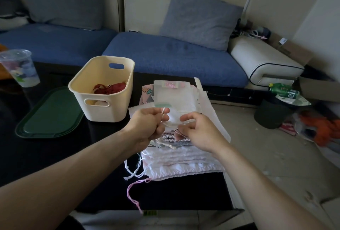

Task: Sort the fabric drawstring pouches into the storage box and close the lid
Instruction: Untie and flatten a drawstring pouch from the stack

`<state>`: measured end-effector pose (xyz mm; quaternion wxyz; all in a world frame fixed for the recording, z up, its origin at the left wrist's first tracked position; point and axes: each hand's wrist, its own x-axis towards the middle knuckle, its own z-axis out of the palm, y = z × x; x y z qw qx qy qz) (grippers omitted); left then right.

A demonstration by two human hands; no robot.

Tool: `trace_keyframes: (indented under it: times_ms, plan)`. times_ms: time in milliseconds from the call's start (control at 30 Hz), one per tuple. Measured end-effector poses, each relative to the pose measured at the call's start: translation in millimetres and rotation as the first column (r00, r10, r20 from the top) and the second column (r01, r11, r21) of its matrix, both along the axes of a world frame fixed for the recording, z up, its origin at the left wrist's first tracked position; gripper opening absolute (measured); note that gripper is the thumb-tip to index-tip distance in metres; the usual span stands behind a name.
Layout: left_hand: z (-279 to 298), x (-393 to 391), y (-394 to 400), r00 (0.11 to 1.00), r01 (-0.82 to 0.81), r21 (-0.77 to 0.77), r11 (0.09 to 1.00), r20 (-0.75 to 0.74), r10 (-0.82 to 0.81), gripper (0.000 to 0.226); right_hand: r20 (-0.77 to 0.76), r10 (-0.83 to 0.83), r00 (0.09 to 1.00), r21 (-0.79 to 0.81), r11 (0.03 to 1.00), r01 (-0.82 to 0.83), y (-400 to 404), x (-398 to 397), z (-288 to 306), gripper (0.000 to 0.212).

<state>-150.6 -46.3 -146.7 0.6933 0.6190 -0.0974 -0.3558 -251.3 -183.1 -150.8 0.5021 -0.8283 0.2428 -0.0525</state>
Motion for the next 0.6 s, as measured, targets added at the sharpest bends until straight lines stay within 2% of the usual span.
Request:
trace_keyframes:
  times_ms: [67, 100, 167, 233, 300, 367, 467, 533, 600]
  plan:
    - [-1, 0, 2, 0.999, -0.013, 0.006, 1.0, 0.039, 0.012, 0.021, -0.011, -0.025, 1.0, 0.163, 0.986, 0.026, 1, 1, -4, 0.025]
    - [-2, 0, 3, 0.998, -0.008, 0.014, 1.0, 0.069, 0.007, 0.019, -0.018, -0.038, 0.999, 0.178, 0.983, 0.041, 1, 2, -5, 0.022]
    - [-2, -2, 5, 0.989, -0.001, 0.05, 0.999, 0.148, -0.006, 0.017, -0.061, -0.024, 0.998, 0.059, 0.998, 0.028, 0, 0, -1, 0.017]
    - [-1, -3, 6, 0.973, 0.006, 0.096, 0.995, 0.231, -0.028, 0.016, -0.153, 0.064, 0.986, -0.179, 0.98, -0.092, -4, -5, 9, 0.039]
    - [-2, -4, 6, 0.937, 0.033, 0.171, 0.985, 0.339, -0.09, 0.017, -0.277, 0.15, 0.949, -0.294, 0.927, -0.232, -10, -12, 17, 0.049]
    - [-3, -7, 6, 0.861, 0.084, 0.28, 0.956, 0.462, -0.21, 0.019, -0.356, 0.23, 0.906, -0.225, 0.92, -0.322, -17, -18, 19, 0.049]
    - [-5, -12, 6, 0.668, 0.219, 0.463, 0.859, 0.571, -0.478, 0.019, -0.249, 0.334, 0.909, -0.069, 0.93, -0.361, -27, -21, 20, 0.037]
    - [-4, -15, 8, 0.582, 0.408, 0.518, 0.752, 0.487, -0.651, 0.02, -0.114, 0.381, 0.918, 0.054, 0.925, -0.377, -33, -22, 20, 0.024]
    - [-4, -16, 8, 0.547, 0.576, 0.49, 0.654, 0.364, -0.754, 0.02, -0.031, 0.395, 0.918, 0.156, 0.909, -0.386, -37, -21, 16, 0.017]
